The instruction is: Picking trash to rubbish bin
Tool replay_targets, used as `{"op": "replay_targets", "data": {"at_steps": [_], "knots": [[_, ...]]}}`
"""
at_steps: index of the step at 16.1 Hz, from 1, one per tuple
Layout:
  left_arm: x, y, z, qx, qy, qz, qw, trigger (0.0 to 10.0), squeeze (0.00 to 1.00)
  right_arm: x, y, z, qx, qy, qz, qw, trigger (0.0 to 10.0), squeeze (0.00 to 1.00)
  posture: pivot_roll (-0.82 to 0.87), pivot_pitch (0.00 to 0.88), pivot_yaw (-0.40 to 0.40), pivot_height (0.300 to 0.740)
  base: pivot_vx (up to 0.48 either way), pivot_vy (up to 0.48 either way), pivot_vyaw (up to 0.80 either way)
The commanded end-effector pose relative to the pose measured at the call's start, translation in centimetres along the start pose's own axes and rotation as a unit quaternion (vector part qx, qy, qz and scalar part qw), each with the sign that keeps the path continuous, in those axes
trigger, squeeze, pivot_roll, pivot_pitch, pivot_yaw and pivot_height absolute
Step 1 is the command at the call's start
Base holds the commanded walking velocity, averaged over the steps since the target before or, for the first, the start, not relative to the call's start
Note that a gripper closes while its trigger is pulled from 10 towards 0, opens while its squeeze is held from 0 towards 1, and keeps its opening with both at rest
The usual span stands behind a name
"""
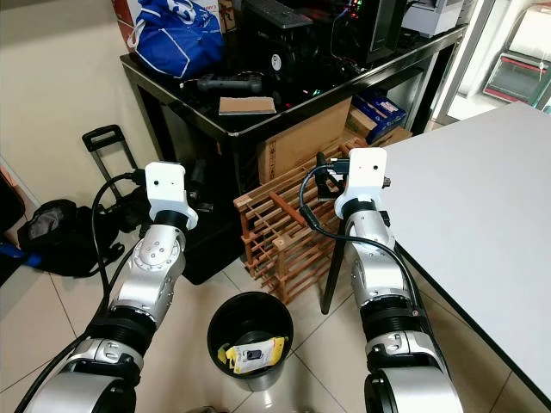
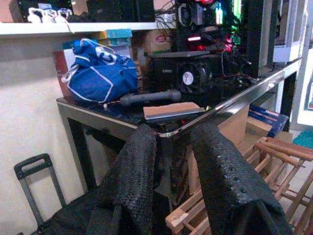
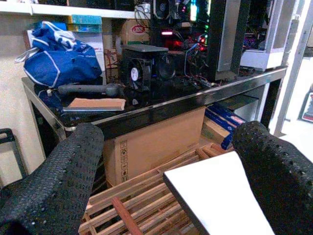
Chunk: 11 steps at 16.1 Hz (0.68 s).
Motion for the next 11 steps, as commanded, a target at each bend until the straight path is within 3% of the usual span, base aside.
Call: {"op": "replay_targets", "data": {"at_steps": [1,2,11], "knots": [[-0.08,0.01,-0.04,-0.003,0.003,0.002,1.000,10.0,0.00,0.11,0.14,-0.17,-0.002,0.011,0.002,1.000,10.0,0.00,-0.04,0.011,0.039,0.740,0.000,0.000,0.00],[-0.10,0.01,-0.04,-0.003,0.003,0.003,1.000,10.0,0.00,-0.01,0.15,-0.14,-0.002,0.013,0.006,1.000,10.0,0.00,-0.04,0.011,0.039,0.740,0.000,0.000,0.00],[0.10,0.16,-0.10,-0.007,0.001,0.000,1.000,10.0,0.00,-0.15,0.22,0.08,0.003,0.011,0.011,1.000,10.0,0.00,-0.04,0.008,0.043,0.740,0.000,0.000,-0.80]]}}
Point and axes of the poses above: a point about 5 cm out from each wrist's last joint towards the gripper, its own y axis pointing out of the wrist towards the gripper, its own x axis along the axis of the wrist's last joint, z = x × y, the point moved 3 cm from there along y, pointing out of the wrist towards the gripper
